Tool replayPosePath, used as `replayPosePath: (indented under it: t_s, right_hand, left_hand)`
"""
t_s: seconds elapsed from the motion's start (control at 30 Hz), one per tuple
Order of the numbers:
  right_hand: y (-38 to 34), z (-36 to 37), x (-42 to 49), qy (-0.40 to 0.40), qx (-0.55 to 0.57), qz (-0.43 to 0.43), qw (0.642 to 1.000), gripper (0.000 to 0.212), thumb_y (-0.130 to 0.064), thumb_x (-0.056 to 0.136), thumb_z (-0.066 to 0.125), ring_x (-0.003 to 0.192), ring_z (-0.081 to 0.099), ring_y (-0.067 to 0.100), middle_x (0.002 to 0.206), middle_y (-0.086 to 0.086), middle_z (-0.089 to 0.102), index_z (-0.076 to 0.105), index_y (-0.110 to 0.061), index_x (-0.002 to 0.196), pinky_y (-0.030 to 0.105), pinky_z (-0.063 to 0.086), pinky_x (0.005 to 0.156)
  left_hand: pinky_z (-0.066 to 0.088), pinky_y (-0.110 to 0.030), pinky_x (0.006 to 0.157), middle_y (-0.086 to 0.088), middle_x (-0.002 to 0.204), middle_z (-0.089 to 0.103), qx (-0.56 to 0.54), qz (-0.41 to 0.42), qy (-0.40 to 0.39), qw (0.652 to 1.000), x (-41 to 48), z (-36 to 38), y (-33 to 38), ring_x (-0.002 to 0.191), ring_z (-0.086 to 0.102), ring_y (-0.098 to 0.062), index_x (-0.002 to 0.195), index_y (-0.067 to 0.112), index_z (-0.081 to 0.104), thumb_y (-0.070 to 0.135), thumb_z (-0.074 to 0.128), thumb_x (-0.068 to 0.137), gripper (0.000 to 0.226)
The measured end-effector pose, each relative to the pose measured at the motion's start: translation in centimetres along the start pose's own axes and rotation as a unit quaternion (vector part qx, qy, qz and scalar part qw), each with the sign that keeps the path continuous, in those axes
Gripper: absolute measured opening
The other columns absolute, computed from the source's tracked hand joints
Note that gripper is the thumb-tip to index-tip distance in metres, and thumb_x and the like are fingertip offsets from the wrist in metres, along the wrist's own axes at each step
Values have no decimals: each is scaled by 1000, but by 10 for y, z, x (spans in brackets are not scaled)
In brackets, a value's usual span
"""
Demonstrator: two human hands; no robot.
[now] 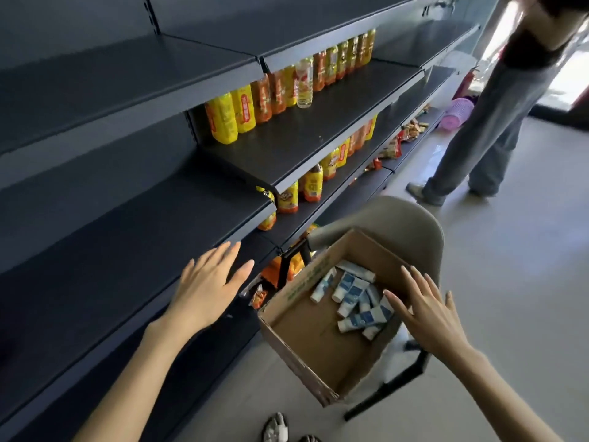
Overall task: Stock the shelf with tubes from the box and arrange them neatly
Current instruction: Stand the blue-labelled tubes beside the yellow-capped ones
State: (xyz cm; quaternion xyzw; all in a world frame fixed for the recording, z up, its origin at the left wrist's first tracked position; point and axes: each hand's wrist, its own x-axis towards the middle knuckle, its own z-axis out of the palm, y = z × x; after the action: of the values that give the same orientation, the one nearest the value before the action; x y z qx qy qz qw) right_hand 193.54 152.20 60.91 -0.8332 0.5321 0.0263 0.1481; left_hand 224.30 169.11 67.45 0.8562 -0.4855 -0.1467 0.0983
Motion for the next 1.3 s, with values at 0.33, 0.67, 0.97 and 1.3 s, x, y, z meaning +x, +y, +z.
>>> replayPosePath:
  t_s: [0.33,0.67,0.97,1.3]
  right_hand:
    - [-8,86,10,-47,75,105,991,77,-66,90,25,147,9,18,160,-2,12,9,-24,152,45,13,118]
    - [-32,180,64,-12,485,330,810,83,-54,91,48,144,23,21,158,6,21,9,-13,152,38,21,118]
    - [-8,278,137,-15,559,492,667,81,-40,90,59,139,31,28,153,14,29,17,-3,149,38,27,114]
    - [12,345,194,8,616,559,555,49,-22,92,61,124,51,28,136,13,52,45,-3,134,34,42,100]
  left_hand:
    - [2,-42,118,9,160,8,54,59,-136,987,78,70,-13,146,3,-9,151,31,7,63,11,92,68]
    - [1,-39,117,10,159,9,43,110,-232,965,133,145,-3,145,4,-8,151,32,8,66,11,89,70]
    - [-2,-41,118,10,160,5,88,175,-254,947,174,204,14,146,2,-8,151,32,3,71,-6,76,85]
    - [2,-37,120,14,159,5,71,178,-254,948,193,233,18,145,-1,-3,150,33,-1,66,-3,80,78]
